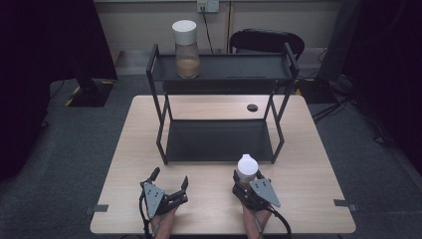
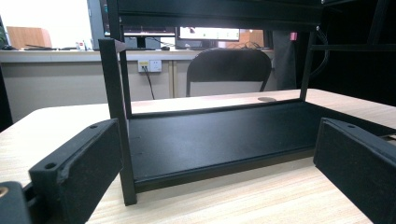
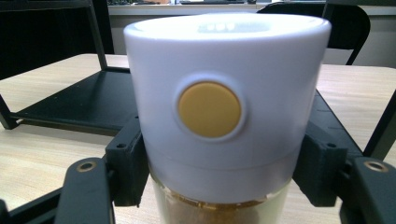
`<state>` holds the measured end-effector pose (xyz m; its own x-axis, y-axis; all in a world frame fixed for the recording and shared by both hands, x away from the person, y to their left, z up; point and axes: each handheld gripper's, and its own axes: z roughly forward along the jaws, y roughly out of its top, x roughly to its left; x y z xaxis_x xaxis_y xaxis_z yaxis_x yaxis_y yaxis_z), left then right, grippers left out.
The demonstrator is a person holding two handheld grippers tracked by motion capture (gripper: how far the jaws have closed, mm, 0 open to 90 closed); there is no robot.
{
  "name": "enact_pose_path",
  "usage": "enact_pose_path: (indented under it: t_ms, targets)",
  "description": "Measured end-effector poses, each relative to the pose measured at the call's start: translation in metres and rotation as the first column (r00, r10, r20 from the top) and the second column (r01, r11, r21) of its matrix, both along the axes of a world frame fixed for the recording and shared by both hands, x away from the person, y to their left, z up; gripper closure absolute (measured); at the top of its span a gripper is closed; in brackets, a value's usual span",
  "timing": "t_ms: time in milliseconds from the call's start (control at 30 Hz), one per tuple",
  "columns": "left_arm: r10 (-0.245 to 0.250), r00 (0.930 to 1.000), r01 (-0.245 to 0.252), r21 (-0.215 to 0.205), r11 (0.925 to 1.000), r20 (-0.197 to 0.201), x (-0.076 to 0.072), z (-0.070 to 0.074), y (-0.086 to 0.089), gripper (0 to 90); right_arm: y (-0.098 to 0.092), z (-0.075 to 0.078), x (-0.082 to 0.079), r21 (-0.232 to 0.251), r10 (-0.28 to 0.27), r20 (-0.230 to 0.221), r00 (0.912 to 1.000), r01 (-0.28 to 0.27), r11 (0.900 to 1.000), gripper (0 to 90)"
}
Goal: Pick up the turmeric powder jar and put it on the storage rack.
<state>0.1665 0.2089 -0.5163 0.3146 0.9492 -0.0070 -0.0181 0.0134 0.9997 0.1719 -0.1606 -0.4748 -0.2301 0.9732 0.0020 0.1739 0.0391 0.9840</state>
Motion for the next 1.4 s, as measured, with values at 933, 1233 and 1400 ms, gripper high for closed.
enact_pose_path:
  t_ms: [933,1233,1400]
  targets:
    - [0.0,1.0,0.0,0.0,1.0,0.0,0.0,0.0,0.0,1.3,-0.009,0.014,-0.004,-0.001,0.04,0.056,0.9976,-0.04,0.999,29.9]
    - [0.0,1.0,0.0,0.0,1.0,0.0,0.0,0.0,0.0,1.2,-0.012,0.023,-0.003,-0.004,0.055,0.078,0.9954,-0.055,0.998,29.9]
    - [0.0,1.0,0.0,0.0,1.0,0.0,0.0,0.0,0.0,1.3,-0.012,0.028,-0.003,-0.008,0.067,0.087,0.9939,-0.066,0.998,29.9]
